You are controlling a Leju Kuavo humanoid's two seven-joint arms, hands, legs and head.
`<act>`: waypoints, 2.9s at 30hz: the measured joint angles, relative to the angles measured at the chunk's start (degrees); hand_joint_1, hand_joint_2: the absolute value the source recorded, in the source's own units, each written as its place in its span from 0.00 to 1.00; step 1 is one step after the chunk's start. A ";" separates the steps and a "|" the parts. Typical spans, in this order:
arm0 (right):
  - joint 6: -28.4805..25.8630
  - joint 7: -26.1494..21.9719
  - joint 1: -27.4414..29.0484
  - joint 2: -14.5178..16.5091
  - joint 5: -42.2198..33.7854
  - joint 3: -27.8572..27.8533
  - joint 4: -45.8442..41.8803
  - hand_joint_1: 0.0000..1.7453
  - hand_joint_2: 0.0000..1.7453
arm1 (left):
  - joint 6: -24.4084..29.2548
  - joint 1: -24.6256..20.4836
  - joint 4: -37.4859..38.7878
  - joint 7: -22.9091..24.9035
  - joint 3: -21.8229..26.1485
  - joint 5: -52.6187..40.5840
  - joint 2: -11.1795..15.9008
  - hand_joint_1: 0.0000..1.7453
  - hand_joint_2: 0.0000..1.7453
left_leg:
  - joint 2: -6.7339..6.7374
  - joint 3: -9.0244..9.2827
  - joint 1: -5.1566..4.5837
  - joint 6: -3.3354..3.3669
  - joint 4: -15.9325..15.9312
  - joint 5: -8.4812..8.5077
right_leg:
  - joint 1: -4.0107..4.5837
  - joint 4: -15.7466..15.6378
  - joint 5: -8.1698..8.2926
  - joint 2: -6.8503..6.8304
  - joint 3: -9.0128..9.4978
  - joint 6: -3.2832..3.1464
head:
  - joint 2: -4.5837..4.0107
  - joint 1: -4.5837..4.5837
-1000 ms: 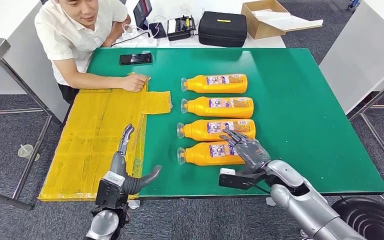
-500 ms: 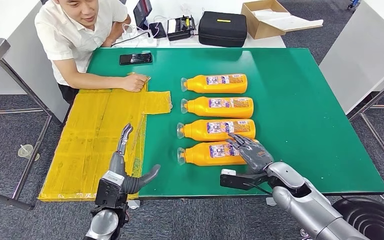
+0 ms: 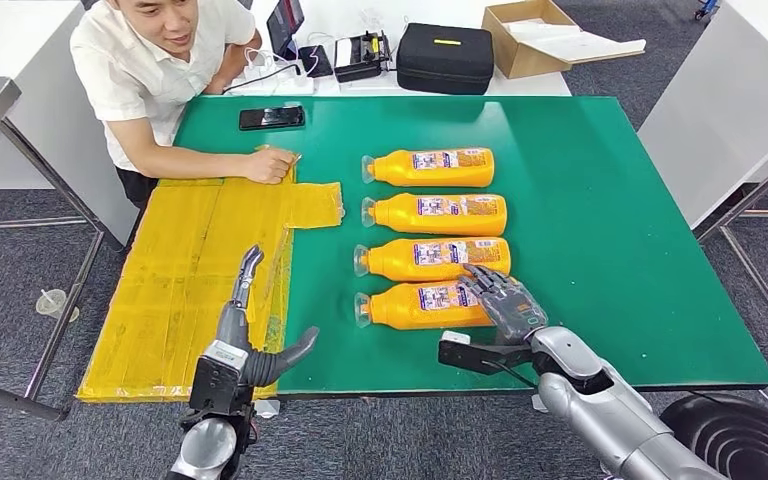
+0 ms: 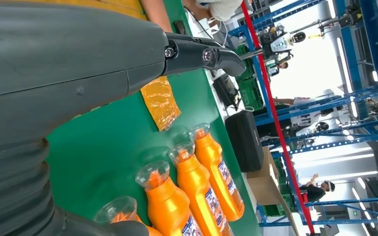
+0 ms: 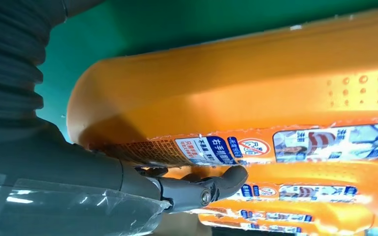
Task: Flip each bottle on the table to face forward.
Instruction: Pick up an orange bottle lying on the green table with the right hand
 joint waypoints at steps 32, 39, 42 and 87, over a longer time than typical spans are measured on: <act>2.81 -6.01 -2.83 1.25 -6.19 -1.44 6.29 1.00 1.00 | 0.02 -2.25 1.28 -1.13 -0.40 1.08 0.02 0.00 1.00 | 0.01 0.48 0.00 0.00 0.01 -0.02 | 0.01 -0.03 0.00 0.02 0.39 0.00 | 0.00 0.00; 4.09 -10.55 -0.70 1.26 -14.84 -4.18 5.57 1.00 1.00 | -3.37 -2.35 1.73 -0.94 -0.49 6.50 -0.30 0.00 1.00 | 0.04 0.63 0.00 -0.01 0.00 -0.08 | 0.01 -0.04 -0.01 0.04 0.50 -0.01 | 0.00 0.00; 4.33 -11.89 0.30 1.43 -16.88 -5.44 4.94 1.00 1.00 | -6.36 -2.38 2.05 0.30 -0.46 10.34 -0.60 0.00 1.00 | 0.07 0.70 0.00 -0.01 0.00 -0.11 | 0.02 -0.05 -0.01 0.05 0.54 -0.01 | 0.00 0.00; 3.88 -21.41 0.24 25.24 -32.64 -13.04 1.35 1.00 1.00 | -28.31 -6.03 10.56 11.77 -3.78 36.06 -0.64 0.00 1.00 | 0.02 0.10 0.03 -0.01 -0.02 -0.03 | 0.01 0.02 -0.02 0.04 0.09 -0.01 | 0.00 0.00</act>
